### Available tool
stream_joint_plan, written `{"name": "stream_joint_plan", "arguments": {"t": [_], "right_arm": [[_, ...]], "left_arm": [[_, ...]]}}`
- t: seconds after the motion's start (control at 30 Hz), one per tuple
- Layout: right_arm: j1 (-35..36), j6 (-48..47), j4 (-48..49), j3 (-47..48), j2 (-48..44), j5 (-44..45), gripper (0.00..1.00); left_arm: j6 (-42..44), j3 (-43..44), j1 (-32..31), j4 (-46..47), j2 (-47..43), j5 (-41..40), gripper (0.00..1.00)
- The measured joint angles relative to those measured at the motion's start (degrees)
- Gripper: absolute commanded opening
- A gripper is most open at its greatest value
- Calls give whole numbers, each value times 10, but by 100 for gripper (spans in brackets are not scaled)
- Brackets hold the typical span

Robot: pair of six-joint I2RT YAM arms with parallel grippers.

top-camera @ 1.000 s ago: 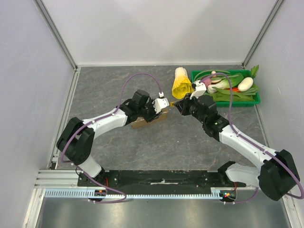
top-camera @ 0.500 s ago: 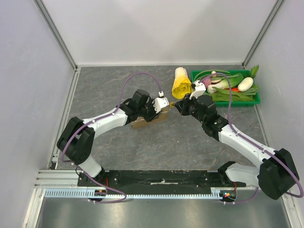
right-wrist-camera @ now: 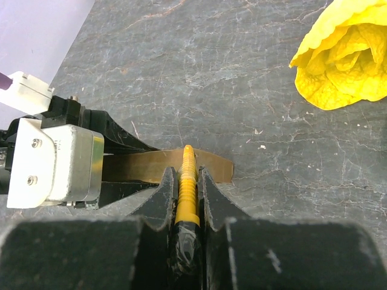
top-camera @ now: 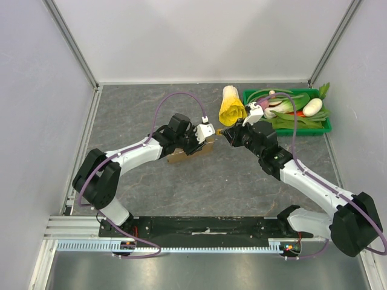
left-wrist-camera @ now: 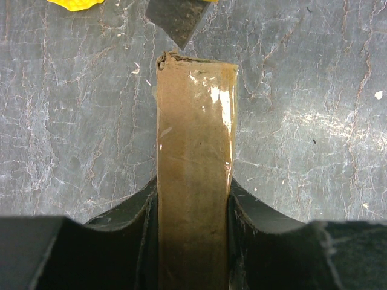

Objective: Unpack the express box

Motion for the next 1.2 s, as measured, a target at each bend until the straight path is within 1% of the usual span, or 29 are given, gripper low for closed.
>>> {"name": "stream_joint_plan", "arguments": {"t": [0.6,0.87,1.2], "right_arm": [[0,3,13,-2,30,-7,0],[-2,6,21,-3,39,-11,0],[-5,-13,-48,36,46,-28,0]], "left_arm": [[-9,4,3,-2,3,1,31],[-25,33,21,-28,24,29,30],[-32,45,29,-38,34,39,28]]}}
